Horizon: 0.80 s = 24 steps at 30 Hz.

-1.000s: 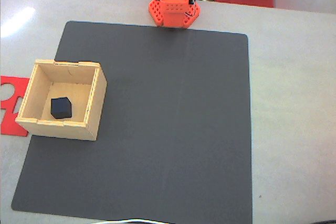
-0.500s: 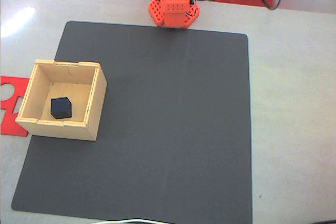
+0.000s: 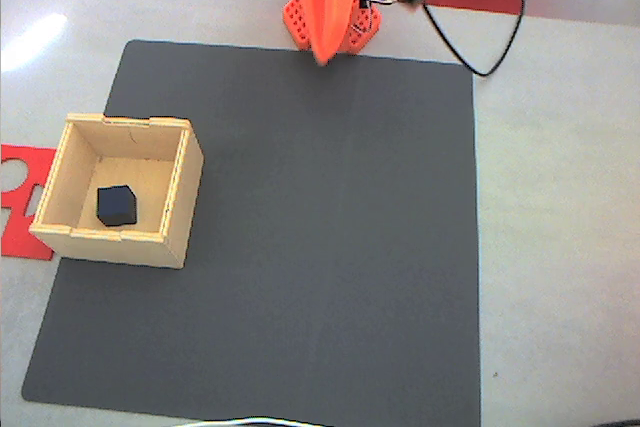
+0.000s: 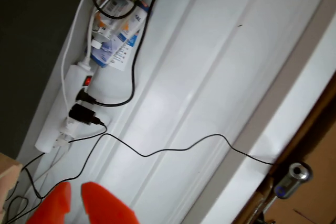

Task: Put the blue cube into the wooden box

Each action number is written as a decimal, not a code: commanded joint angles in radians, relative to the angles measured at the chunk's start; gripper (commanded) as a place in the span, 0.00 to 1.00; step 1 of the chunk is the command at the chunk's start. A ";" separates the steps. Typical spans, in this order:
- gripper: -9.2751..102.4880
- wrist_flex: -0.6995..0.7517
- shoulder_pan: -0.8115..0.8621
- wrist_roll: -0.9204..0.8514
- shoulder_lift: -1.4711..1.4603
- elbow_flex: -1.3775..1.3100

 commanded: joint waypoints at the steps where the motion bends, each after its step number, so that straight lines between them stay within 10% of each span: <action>1: 0.08 -0.118 0.063 -0.002 0.015 0.141; 24: 0.08 -0.190 0.147 0.038 0.015 0.495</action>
